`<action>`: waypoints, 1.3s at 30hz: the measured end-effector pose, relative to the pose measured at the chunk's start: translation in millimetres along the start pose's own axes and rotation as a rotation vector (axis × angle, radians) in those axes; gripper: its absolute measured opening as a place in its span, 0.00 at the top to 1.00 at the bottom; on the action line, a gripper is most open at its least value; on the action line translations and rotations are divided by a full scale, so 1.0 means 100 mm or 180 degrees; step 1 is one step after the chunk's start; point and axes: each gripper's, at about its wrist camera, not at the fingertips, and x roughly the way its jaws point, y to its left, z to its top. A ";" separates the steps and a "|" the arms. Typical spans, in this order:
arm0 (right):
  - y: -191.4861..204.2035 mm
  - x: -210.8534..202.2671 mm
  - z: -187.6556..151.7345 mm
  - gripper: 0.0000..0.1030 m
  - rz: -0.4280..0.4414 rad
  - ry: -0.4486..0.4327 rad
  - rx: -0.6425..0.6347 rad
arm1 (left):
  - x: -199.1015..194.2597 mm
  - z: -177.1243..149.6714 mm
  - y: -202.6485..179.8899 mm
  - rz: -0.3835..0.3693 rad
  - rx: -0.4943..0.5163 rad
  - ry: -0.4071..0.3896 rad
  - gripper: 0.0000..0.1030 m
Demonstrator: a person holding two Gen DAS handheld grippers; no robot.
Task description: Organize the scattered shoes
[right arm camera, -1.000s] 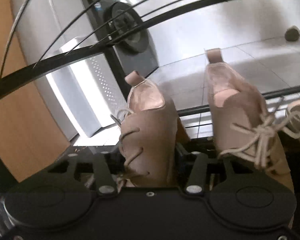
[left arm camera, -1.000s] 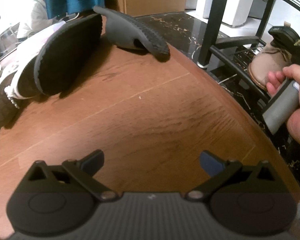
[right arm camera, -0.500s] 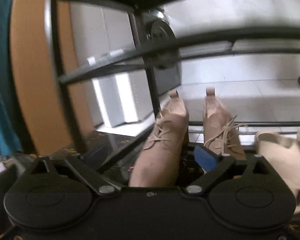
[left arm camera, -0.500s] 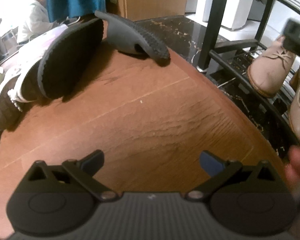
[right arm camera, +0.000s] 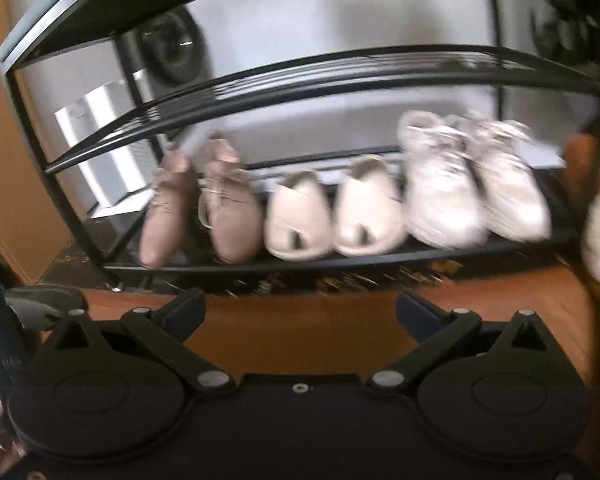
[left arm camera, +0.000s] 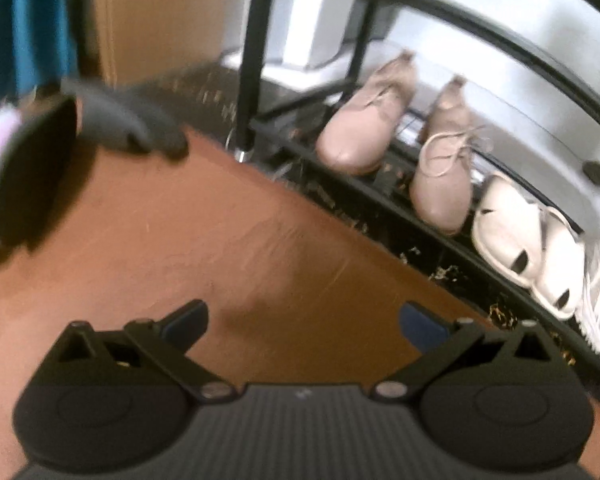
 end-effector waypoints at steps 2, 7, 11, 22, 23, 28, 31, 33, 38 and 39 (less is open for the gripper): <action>-0.12 -0.16 -0.06 0.00 -0.0077 -0.0068 -0.0033 | -0.08 -0.01 -0.03 0.0009 0.0067 -0.0033 0.01; -0.35 -0.59 -0.36 0.00 -0.0171 -0.0626 -0.0229 | -0.44 -0.05 -0.17 0.0007 0.0347 -0.0260 0.01; -0.59 -0.66 -0.53 0.00 -0.0289 -0.0899 -0.0256 | -0.61 -0.08 -0.32 0.0002 0.0572 -0.0266 0.01; -1.04 -0.72 -0.51 0.00 -0.0195 -0.1070 0.0312 | -1.28 -0.42 -0.68 -0.0165 0.0973 -0.0530 0.01; -1.06 -0.72 -0.52 0.00 -0.0185 -0.1054 0.0346 | -1.30 -0.46 -0.72 -0.0185 0.1016 -0.0539 0.01; -1.12 -0.69 -0.51 0.00 -0.0161 -0.1028 0.0433 | -1.30 -0.56 -0.82 -0.0233 0.1154 -0.0545 0.01; -1.11 -0.66 -0.52 0.00 -0.0146 -0.1004 0.0439 | -1.28 -0.57 -0.82 -0.0252 0.1154 -0.0546 0.01; -1.09 -0.65 -0.53 0.00 -0.0151 -0.0992 0.0432 | -1.27 -0.57 -0.81 -0.0267 0.1133 -0.0526 0.01; -1.08 -0.59 -0.53 0.00 -0.0174 -0.0967 0.0416 | -1.24 -0.58 -0.79 -0.0300 0.1090 -0.0500 0.01; -1.08 -0.58 -0.54 0.00 -0.0183 -0.0963 0.0411 | -1.23 -0.58 -0.78 -0.0309 0.1084 -0.0499 0.01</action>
